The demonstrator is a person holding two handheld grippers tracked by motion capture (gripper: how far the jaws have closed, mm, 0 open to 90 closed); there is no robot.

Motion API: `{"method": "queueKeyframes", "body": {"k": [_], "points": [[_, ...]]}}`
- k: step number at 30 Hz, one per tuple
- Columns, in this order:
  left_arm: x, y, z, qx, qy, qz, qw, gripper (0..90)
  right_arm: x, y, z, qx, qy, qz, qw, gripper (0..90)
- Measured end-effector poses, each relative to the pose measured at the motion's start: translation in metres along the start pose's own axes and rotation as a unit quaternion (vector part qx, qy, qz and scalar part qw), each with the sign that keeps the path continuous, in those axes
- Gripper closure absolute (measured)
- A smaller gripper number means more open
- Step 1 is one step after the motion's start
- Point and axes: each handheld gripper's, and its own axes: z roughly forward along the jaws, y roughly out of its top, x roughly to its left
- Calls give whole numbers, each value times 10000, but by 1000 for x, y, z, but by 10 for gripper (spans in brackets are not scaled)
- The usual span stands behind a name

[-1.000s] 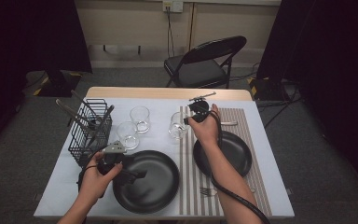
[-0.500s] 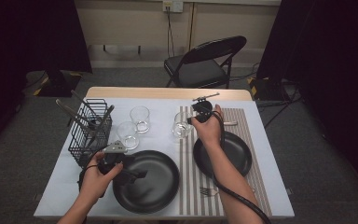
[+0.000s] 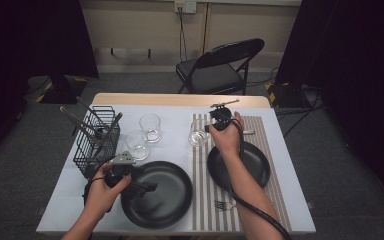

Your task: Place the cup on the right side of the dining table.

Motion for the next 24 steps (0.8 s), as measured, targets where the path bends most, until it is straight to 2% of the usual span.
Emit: {"method": "queueKeyframes", "body": {"k": [24], "points": [[1,-1,-1,-3,-3,-15,10000,183,-10,-4,4,32,-197,118,9997,831]]}}
